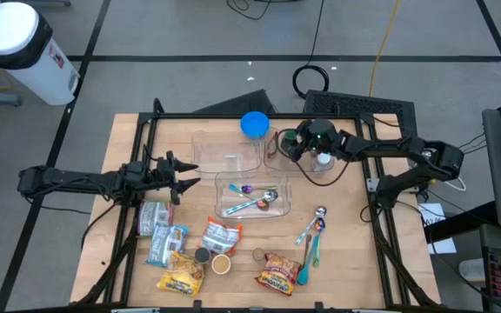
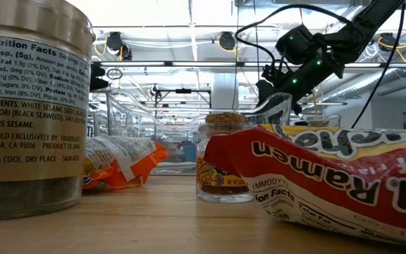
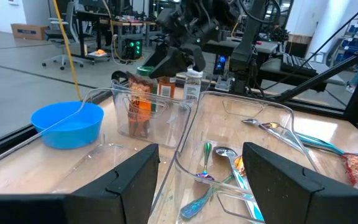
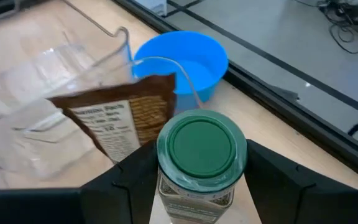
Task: Pick & Place Food Item
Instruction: Put the green seasoning bottle into the top right transparent bin, then put the brown seasoning bottle into the top right transparent bin
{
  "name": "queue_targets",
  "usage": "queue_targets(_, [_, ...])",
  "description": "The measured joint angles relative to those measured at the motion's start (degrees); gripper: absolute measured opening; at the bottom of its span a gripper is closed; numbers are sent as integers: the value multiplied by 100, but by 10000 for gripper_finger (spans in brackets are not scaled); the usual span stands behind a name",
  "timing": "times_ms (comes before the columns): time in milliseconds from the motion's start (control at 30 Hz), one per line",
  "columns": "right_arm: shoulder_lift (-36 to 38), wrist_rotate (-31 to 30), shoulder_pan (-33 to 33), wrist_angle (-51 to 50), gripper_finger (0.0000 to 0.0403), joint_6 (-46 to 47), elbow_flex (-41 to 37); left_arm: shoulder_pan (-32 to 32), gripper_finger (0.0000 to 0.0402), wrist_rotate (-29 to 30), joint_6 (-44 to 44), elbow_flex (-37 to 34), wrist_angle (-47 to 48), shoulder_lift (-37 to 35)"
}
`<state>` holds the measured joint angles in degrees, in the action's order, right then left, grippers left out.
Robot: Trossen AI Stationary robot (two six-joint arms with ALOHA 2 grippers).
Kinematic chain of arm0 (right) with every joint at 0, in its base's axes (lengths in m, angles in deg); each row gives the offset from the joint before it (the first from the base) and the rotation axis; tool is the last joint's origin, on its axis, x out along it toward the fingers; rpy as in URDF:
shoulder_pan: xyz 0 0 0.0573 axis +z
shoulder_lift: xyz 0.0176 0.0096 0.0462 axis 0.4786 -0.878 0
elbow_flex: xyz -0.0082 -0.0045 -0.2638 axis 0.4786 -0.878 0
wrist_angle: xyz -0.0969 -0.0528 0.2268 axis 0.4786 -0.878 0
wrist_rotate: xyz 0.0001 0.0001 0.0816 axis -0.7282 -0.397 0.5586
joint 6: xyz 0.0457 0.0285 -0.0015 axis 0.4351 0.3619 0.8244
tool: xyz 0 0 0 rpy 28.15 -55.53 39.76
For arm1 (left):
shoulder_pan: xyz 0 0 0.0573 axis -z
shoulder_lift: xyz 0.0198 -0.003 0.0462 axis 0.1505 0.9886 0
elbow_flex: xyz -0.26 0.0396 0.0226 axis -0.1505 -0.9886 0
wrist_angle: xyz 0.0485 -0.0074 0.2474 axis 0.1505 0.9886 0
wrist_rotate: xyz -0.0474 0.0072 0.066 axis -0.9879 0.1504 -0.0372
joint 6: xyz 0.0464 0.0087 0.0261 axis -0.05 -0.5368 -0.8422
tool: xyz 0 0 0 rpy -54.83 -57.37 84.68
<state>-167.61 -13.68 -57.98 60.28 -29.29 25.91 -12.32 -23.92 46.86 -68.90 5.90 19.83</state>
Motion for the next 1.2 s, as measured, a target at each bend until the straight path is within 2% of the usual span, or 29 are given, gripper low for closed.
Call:
queue_targets(200, [0,0,-29,-78,200,2,0,-1,241,-2,1,-2,0,-1])
queue_targets(367, [2,-1,-29,9,218,-17,-71,0,241,-1,2,1,0,-2])
queue_targets(667, [4,-3,-27,911,247,-168,-601,-2,241,1,0,-1,0,1])
queue_targets(800, [60,-4,6,935,259,-193,-605,-1,241,0,2,0,0,-2])
queue_targets(1033, [539,-30,398,918,285,-657,-544,-2,241,-2,-1,0,0,-2])
queue_targets(1200, [1099,-148,1115,852,294,-817,-302,-1,241,0,0,0,0,-1])
